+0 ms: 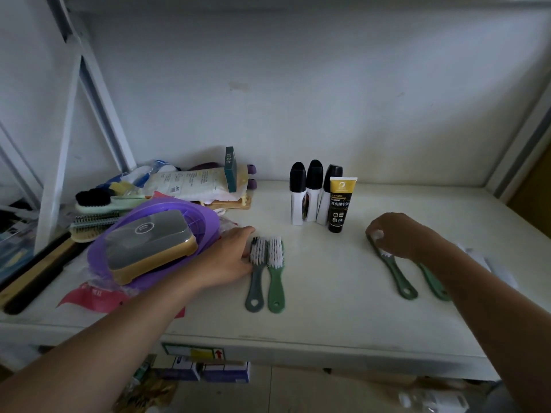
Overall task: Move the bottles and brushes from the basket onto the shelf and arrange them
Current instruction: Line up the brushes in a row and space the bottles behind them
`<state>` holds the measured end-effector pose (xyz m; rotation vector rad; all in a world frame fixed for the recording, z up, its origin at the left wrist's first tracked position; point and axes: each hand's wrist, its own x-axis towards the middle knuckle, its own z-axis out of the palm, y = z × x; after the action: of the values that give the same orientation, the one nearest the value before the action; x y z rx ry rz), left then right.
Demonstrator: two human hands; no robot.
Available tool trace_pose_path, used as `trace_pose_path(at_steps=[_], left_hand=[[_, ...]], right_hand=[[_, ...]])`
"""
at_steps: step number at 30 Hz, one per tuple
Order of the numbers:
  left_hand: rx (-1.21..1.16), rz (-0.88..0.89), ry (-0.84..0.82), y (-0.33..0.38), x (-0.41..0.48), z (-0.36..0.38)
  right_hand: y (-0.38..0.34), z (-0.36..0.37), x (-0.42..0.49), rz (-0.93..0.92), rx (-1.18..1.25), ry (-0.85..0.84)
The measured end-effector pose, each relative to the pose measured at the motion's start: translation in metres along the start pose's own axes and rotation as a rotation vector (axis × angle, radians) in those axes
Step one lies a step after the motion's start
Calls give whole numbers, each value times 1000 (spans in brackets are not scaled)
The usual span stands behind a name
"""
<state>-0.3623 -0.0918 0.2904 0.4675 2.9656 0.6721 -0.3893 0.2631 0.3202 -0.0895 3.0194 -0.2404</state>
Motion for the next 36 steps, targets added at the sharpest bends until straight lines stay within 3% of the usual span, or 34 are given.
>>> trace_pose_path(at_steps=[9, 14, 25, 36], left_hand=[[-12, -16, 4, 1, 1, 0], [-59, -22, -8, 3, 0, 0], [-68, -34, -3, 3, 1, 2], [-77, -40, 3, 1, -1, 3]], right_hand=[[-36, 2, -23, -228, 237, -120], [-39, 10, -22, -260, 156, -199], [-81, 34, -15, -327, 226, -55], [-98, 42, -9, -368, 212, -83]])
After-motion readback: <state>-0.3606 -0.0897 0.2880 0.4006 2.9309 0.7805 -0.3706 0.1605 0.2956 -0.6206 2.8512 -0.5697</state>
